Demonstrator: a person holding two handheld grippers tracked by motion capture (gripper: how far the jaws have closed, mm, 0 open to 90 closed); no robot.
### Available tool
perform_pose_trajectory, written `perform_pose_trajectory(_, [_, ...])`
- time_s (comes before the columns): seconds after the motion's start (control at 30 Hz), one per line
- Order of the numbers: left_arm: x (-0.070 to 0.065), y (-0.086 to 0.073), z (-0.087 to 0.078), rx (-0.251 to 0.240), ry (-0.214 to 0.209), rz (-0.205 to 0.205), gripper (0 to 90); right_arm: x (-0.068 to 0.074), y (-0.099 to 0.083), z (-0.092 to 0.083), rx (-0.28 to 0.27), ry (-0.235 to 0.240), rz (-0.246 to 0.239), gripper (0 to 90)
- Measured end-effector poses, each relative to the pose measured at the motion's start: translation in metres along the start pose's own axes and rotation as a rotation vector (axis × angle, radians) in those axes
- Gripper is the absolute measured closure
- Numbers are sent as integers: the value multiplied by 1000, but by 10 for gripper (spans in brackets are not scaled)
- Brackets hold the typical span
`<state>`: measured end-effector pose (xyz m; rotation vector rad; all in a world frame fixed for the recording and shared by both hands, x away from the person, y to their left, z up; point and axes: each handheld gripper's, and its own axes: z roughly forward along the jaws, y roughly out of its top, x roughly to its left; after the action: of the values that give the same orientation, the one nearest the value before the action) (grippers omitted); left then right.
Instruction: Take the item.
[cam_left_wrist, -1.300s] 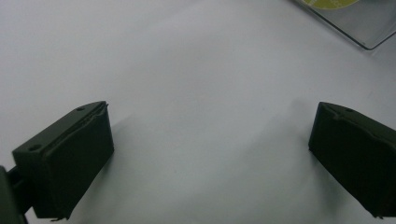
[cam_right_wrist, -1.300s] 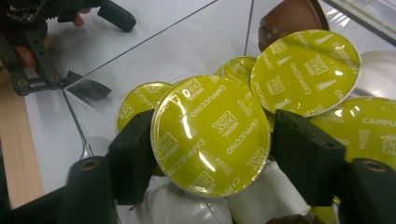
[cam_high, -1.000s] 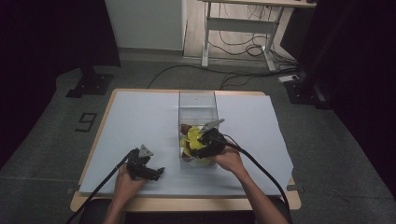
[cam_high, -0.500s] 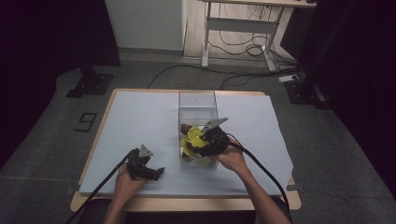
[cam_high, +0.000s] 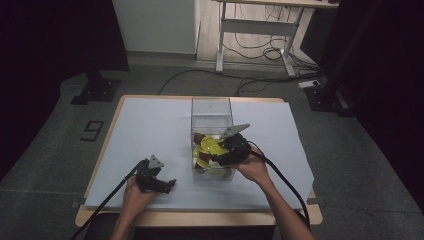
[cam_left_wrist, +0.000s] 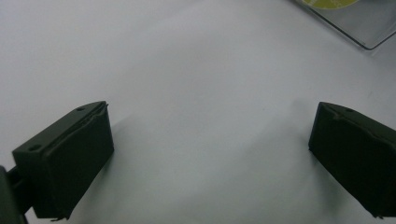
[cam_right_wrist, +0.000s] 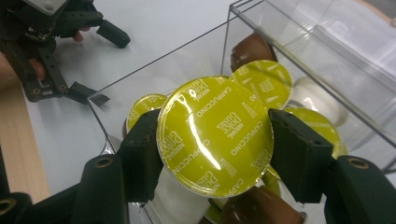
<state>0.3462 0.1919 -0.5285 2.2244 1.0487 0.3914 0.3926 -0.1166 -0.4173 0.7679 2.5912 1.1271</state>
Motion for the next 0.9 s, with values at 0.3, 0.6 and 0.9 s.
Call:
perform_pose_trajectory(0.3, [0,0,0,0,1,1,0,-4,0,-14,-12,-31,4,385])
perform_pose_trajectory(0.6, [0,0,0,0,1,0,0,-11,-2,-30,-28,-69,17,385])
perform_pose_trajectory(0.9, [0,0,0,0,0,1,0,-22,-10,-45,-34,-113,40,385])
